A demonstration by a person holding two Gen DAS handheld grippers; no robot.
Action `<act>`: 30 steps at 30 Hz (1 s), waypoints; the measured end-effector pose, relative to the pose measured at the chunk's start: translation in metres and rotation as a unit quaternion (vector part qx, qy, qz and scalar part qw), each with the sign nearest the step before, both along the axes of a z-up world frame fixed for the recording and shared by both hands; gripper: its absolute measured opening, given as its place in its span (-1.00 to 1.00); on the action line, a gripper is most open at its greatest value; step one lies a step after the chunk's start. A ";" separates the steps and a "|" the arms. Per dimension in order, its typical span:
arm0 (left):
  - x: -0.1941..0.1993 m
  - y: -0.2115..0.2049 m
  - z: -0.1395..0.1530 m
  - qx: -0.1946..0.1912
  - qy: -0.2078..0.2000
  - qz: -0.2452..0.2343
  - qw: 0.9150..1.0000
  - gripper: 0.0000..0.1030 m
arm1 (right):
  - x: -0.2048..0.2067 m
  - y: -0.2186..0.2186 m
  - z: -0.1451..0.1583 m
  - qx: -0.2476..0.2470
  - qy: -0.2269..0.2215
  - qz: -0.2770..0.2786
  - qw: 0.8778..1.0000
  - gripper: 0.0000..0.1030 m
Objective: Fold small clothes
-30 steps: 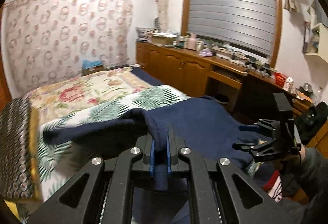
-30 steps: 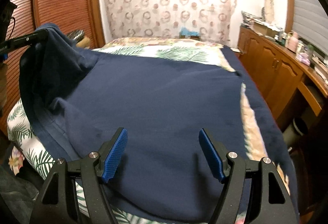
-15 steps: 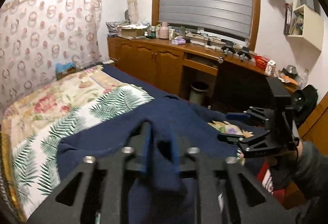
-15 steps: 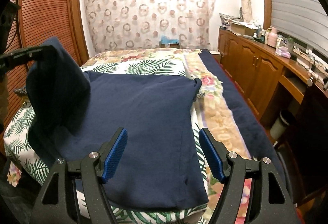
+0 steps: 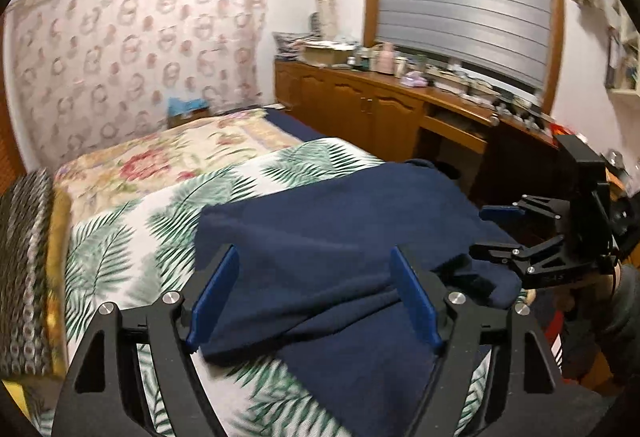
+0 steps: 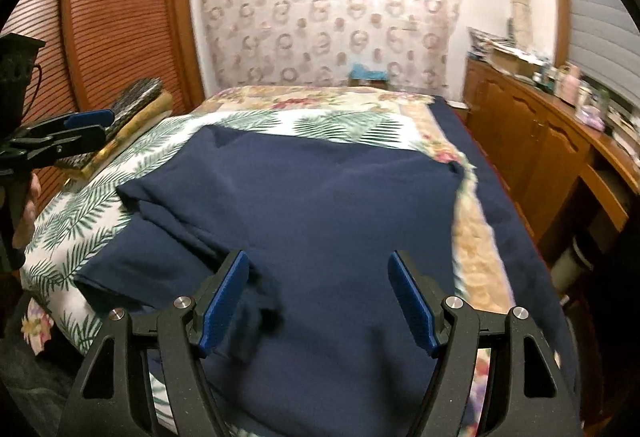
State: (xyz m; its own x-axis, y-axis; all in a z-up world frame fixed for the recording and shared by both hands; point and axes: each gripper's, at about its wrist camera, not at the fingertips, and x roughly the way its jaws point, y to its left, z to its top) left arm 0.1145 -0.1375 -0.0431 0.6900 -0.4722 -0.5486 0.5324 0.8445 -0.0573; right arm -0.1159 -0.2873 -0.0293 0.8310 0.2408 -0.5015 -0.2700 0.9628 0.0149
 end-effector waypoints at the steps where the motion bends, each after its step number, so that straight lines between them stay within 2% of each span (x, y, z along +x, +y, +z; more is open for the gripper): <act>1: 0.000 0.004 -0.002 -0.001 0.003 0.007 1.000 0.52 | 0.005 0.002 -0.002 -0.002 0.004 0.009 1.000 0.44; 6: 0.002 0.028 -0.017 -0.002 0.015 0.046 0.999 0.52 | 0.038 0.011 -0.013 -0.017 0.039 0.055 0.998 0.43; 8: 0.004 0.035 -0.023 -0.005 0.021 0.058 0.998 0.52 | 0.046 0.014 -0.017 -0.022 0.050 0.072 0.996 0.33; 9: 0.005 0.038 -0.025 -0.008 0.025 0.063 0.998 0.52 | 0.049 0.014 -0.017 -0.025 0.055 0.076 0.995 0.21; 10: 0.006 0.043 -0.028 -0.009 0.028 0.065 0.997 0.52 | 0.053 0.015 -0.019 -0.027 0.059 0.083 0.994 -0.04; 13: 0.009 0.048 -0.032 -0.008 0.030 0.074 0.997 0.52 | 0.060 0.012 -0.017 -0.032 0.062 0.093 0.993 -0.45; 16: 0.009 0.049 -0.034 -0.006 0.028 0.080 0.996 0.52 | 0.062 0.008 -0.012 -0.037 0.055 0.096 0.993 -0.75; 24: 0.008 0.051 -0.036 -0.007 0.026 0.079 0.997 0.52 | 0.037 -0.004 0.025 -0.003 -0.018 0.107 0.994 -0.82; 30: 0.006 0.049 -0.036 -0.008 0.026 0.076 0.997 0.52 | 0.017 -0.012 0.058 -0.003 -0.069 0.103 0.992 -0.83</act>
